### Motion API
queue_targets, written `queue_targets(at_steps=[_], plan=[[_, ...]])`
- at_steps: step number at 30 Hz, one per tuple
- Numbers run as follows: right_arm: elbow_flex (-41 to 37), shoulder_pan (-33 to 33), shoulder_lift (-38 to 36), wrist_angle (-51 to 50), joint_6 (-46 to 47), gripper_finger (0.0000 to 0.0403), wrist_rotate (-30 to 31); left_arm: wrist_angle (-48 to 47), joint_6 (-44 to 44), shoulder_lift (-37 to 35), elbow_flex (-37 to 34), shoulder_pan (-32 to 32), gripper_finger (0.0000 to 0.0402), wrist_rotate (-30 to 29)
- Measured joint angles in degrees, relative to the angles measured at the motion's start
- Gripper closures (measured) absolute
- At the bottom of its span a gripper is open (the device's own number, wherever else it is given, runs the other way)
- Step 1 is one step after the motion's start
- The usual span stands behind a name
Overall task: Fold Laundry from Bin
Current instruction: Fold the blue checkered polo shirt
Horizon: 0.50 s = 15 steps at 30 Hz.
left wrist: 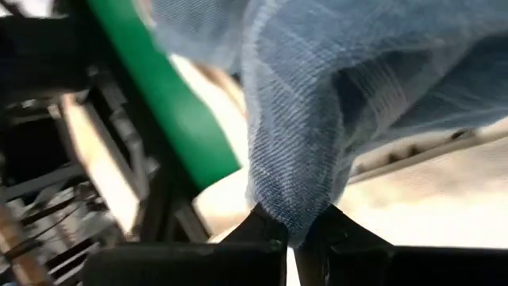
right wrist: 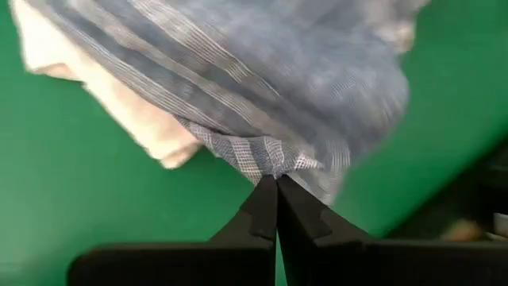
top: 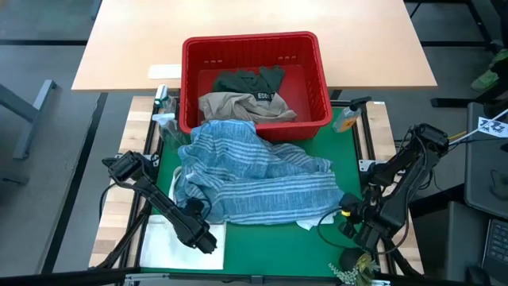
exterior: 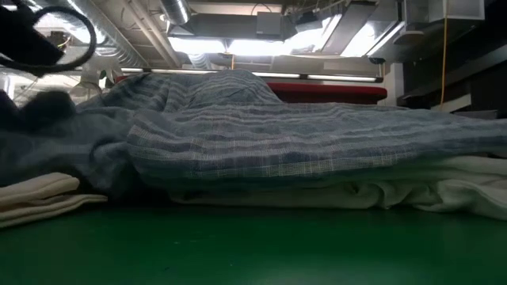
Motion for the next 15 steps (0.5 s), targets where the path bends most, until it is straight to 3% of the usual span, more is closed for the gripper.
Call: queue_targets(at_steps=[7, 15], plan=[[5.65, 0.00, 0.00, -12.61, 0.35, 0.0402, -4.78, -6.46, 0.00, -0.04, 4.16, -0.62, 0.0401, 0.48], [7.06, 0.02, 0.00, -15.04, -2.37, 0.0402, -15.16, -6.34, 1.13, -0.04, 5.42, -1.81, 0.0401, 1.52]])
